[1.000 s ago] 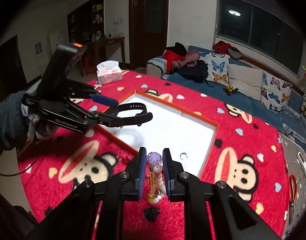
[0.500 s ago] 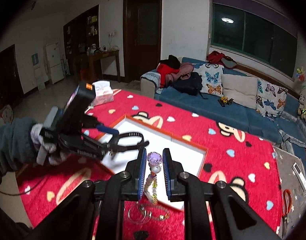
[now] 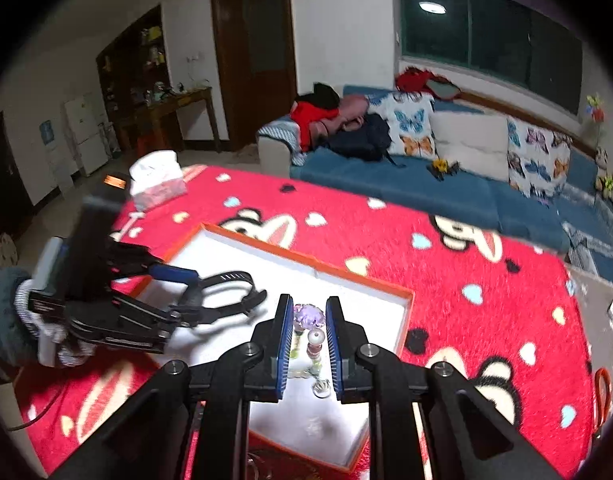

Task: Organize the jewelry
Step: 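Carry watch band and bracelet into the orange box and open both tools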

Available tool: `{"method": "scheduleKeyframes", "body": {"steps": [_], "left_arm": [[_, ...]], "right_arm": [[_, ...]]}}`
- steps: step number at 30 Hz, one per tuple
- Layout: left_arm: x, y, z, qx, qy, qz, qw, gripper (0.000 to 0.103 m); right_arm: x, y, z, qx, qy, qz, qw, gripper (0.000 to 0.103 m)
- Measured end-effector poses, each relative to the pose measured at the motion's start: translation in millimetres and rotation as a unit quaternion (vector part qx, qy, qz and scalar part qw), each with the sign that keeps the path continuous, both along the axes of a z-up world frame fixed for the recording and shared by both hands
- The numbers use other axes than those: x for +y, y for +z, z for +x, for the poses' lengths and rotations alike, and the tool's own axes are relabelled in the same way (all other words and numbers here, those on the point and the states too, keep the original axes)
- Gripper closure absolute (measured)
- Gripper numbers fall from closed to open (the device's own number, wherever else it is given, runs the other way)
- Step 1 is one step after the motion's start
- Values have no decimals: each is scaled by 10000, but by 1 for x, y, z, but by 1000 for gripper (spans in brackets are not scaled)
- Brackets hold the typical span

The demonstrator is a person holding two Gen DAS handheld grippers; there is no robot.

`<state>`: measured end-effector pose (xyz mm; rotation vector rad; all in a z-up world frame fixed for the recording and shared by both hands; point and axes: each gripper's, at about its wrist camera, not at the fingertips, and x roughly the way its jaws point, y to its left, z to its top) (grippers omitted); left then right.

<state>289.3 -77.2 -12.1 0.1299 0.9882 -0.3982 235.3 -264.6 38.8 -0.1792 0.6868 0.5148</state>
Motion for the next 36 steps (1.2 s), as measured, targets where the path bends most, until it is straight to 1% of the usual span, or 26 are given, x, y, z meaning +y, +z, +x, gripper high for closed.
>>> {"method": "scheduleKeyframes", "body": {"steps": [7,13,19,25,28,31,33,36], "left_arm": [[-1,-10,3,131,40,43,9999,39],[-2,-11,2,136,16,55,9999,38],[-4,-6,-3,69,-42,126,9999,36],[-3,1,-9,-8,-76,106,9999,36],[-2,3,-11,-9,-90,107,9999,36],[-1,2,-11,27,-94,120,9999,35],[-1,1,-12,66,-96,96,9999,35],[-2,0,-11,60,-113,129,9998,34]], "right_arm": [[0,-34,12,395,-206,-349,9984,84],[3,-52,15,651,-281,-499,9962,84],[3,-62,17,899,-262,-591,9939,84],[5,-66,17,1010,-287,-658,9923,84],[9,-65,16,981,-288,-758,9919,83],[10,-61,12,951,-261,-735,9924,75],[8,-56,9,891,-263,-703,9932,67],[7,-50,4,816,-249,-674,9941,63]]}}
